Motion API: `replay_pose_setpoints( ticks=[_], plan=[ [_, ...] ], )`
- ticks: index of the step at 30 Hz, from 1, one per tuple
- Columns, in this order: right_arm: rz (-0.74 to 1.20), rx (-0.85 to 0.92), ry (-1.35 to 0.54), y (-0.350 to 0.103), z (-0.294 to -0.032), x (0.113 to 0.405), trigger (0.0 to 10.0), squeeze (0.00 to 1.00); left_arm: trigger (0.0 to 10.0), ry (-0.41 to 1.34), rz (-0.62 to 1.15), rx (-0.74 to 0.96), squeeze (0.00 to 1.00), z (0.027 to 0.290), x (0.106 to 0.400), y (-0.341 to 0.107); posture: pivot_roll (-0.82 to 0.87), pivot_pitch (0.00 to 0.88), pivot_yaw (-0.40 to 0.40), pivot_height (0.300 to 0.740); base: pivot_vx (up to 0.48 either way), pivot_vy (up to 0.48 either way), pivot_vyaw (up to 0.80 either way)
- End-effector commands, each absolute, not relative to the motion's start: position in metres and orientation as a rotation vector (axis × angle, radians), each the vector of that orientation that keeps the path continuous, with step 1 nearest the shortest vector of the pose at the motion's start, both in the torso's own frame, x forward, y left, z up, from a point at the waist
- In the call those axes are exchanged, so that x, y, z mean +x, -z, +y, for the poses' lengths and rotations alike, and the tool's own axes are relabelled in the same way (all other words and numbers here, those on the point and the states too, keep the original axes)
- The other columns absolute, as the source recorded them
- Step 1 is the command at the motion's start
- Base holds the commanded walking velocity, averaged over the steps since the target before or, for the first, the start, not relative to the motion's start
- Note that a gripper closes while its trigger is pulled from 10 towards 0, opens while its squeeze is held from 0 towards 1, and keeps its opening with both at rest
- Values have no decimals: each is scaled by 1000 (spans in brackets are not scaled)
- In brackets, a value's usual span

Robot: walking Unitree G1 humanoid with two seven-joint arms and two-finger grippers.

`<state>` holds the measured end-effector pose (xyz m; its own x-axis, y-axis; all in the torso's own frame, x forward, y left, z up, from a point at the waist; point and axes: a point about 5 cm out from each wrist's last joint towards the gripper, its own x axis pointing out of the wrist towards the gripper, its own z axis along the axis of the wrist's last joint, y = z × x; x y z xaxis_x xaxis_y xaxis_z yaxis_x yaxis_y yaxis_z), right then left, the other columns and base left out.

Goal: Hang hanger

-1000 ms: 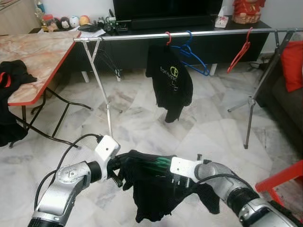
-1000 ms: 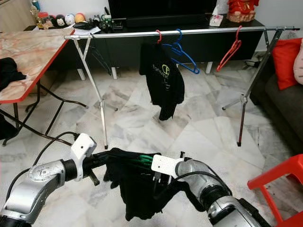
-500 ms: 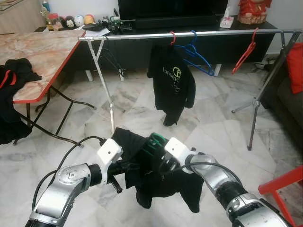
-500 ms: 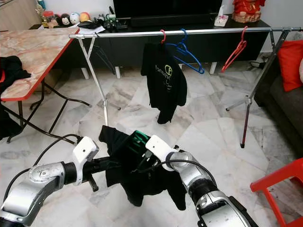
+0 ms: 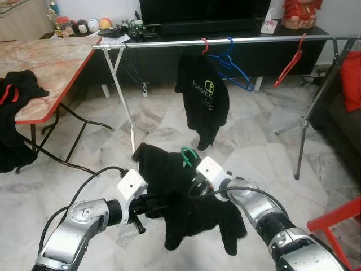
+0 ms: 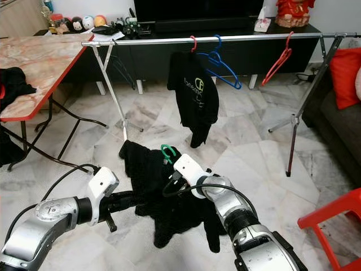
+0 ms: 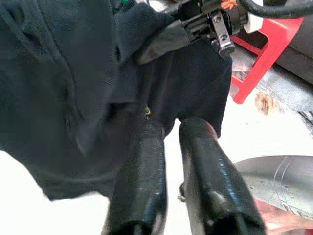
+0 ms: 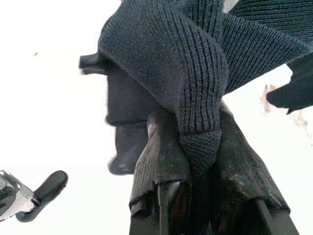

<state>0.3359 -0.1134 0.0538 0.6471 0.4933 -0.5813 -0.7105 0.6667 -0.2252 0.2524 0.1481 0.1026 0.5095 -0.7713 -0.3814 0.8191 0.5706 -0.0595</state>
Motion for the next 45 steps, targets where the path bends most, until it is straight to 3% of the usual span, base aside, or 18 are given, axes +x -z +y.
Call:
replay_pose_setpoints(
  ticks=[1, 34, 35, 37, 45],
  plan=[
    [411, -448, -730, -72, -105, 345, 0, 0, 10000, 974, 393, 130, 1000, 149, 251, -104, -61, 5, 60, 740, 0, 0, 0],
    [373, -441, -775, -76, -103, 344, 0, 0, 10000, 967, 384, 135, 1000, 149, 251, -105, -63, 10, 61, 740, 0, 0, 0],
    [338, -570, -866, -77, -117, 340, 0, 0, 10000, 911, 309, 189, 0, 156, 257, -114, -57, 30, 70, 740, 0, 0, 0],
    [338, -756, -967, -75, -139, 335, 0, 0, 10000, 846, 221, 271, 0, 165, 265, -127, -57, 30, 70, 740, 0, 0, 0],
    [349, -783, -955, -75, -143, 336, 0, 0, 10000, 760, 195, 307, 0, 171, 275, -126, -57, 28, 69, 740, 0, 0, 0]
  ],
)
